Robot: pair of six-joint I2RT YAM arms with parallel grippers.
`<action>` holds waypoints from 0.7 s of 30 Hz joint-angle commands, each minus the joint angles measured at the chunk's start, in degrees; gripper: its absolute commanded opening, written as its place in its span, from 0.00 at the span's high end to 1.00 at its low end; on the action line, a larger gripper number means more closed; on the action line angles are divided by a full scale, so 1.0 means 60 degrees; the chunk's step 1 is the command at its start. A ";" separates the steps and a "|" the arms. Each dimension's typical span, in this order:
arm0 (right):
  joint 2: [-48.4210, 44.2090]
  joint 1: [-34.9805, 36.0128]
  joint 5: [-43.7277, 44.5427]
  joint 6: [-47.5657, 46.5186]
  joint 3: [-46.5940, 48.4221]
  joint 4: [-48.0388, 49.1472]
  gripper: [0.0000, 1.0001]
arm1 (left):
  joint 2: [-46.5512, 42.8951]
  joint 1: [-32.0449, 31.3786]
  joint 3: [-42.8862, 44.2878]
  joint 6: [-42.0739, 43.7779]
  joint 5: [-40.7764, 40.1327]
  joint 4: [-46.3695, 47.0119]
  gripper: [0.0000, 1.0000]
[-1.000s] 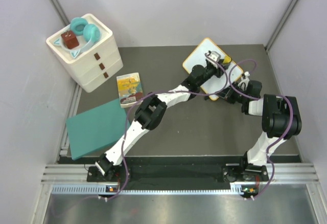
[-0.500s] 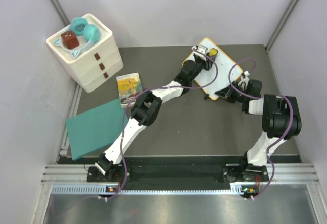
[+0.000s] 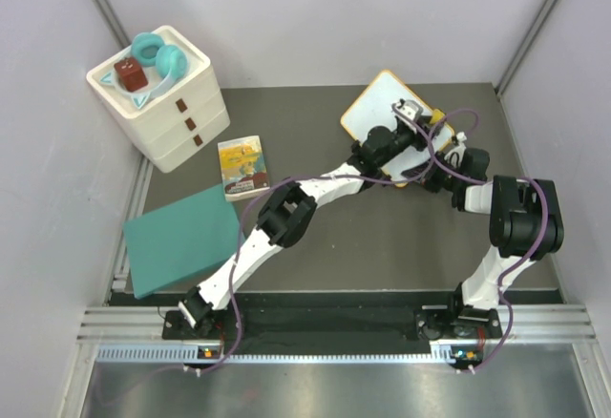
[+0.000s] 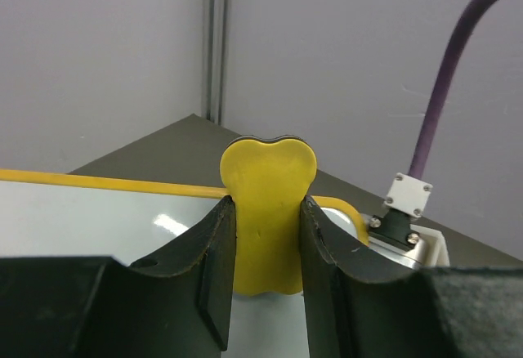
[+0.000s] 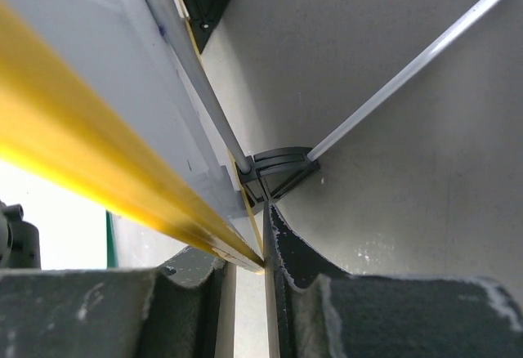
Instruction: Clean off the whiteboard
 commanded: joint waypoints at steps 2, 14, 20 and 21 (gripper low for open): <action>0.0110 0.0208 0.0314 -0.0445 0.0157 -0.0814 1.00 | -0.0106 0.0120 -0.0274 0.0601 -0.0685 0.0115 1.00; 0.0124 0.0208 0.0358 -0.0431 0.0172 -0.0843 1.00 | -0.0474 0.0224 -0.0935 0.0138 0.0085 -0.0118 1.00; 0.0124 0.0208 0.0358 -0.0445 0.0187 -0.0858 1.00 | -0.0268 -0.0392 -0.0656 -0.0170 0.0674 0.0043 1.00; 0.0124 0.0208 0.0358 -0.0445 0.0187 -0.0872 1.00 | -0.0253 -0.0450 -0.0685 -0.0274 0.0791 0.0028 1.00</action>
